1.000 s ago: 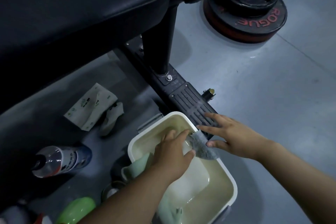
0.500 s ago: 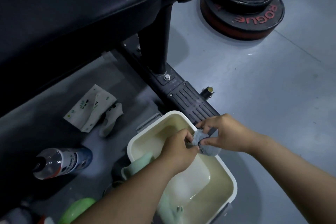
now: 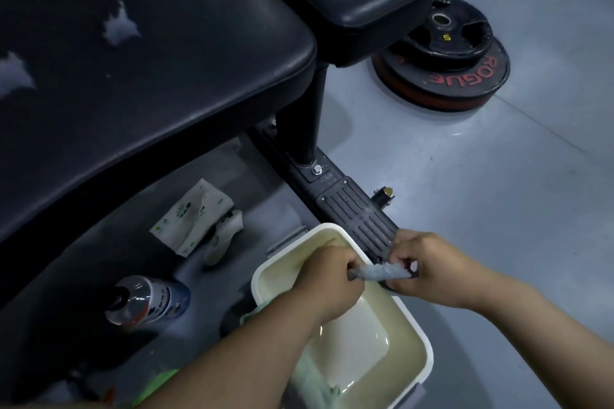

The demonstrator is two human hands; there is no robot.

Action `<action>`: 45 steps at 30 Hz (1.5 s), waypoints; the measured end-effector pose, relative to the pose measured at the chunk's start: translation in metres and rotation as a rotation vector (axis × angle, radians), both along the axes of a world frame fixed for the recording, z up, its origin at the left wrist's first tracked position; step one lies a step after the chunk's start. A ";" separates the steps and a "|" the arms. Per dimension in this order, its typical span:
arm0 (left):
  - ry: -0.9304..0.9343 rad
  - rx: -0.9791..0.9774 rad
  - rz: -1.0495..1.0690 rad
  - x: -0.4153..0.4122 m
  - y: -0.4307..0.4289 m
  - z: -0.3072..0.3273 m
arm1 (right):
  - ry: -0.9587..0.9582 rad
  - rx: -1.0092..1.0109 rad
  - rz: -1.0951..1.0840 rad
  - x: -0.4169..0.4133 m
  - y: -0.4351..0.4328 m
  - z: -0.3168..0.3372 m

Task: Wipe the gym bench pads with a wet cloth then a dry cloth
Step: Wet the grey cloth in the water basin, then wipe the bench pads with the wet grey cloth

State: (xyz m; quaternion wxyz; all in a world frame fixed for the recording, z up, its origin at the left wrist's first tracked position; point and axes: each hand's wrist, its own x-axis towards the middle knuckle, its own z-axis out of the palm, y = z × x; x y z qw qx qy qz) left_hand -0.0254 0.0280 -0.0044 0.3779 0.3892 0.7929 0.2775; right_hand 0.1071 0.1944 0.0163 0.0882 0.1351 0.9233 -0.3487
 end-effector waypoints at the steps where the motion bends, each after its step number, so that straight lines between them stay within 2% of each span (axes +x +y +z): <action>1: 0.028 0.021 -0.003 0.000 -0.002 0.007 | 0.020 -0.002 -0.018 0.004 -0.003 0.008; 6: 0.035 0.077 -0.135 -0.005 -0.011 0.067 | 0.115 -0.032 -0.169 0.013 -0.026 0.065; 10: 0.147 0.141 -0.231 -0.027 -0.015 0.141 | 0.221 -0.060 -0.288 0.015 -0.043 0.125; 13: 0.197 0.239 -0.235 -0.053 -0.029 0.198 | 0.308 -0.101 -0.291 0.009 -0.057 0.169; 19: 0.113 0.244 -0.205 -0.101 -0.086 0.288 | 0.454 -0.343 -0.193 -0.023 -0.083 0.243; 23: -0.060 0.256 -0.152 -0.131 -0.111 0.332 | 0.584 -0.437 -0.169 -0.057 -0.093 0.276; 25: -0.158 0.298 -0.092 -0.148 -0.117 0.346 | 0.642 -0.447 -0.154 -0.078 -0.094 0.290; 28: -0.177 0.382 0.026 -0.179 -0.112 0.354 | 0.721 -0.382 -0.183 -0.111 -0.092 0.306; 30: -0.122 0.436 0.119 -0.203 -0.097 0.353 | 0.724 -0.365 -0.217 -0.131 -0.086 0.312; 33: 0.057 0.468 0.274 -0.235 -0.061 0.343 | 0.625 -0.384 -0.293 -0.160 -0.073 0.310; 36: 0.292 0.413 0.369 -0.260 -0.018 0.322 | 0.492 -0.551 -0.473 -0.188 -0.063 0.293; 38: 0.383 0.403 0.399 -0.271 0.006 0.304 | 0.441 -0.591 -0.614 -0.200 -0.059 0.275; 40: 0.460 0.356 0.375 -0.276 0.022 0.288 | 0.415 -0.513 -0.714 -0.206 -0.056 0.260; 42: 0.526 0.287 0.308 -0.277 0.029 0.277 | 0.382 -0.351 -0.721 -0.206 -0.056 0.252; 44: 0.580 0.244 0.261 -0.271 0.026 0.273 | 0.300 -0.096 -0.658 -0.203 -0.056 0.248; 45: 0.623 0.228 0.244 -0.267 0.022 0.273 | 0.241 0.093 -0.591 -0.202 -0.055 0.248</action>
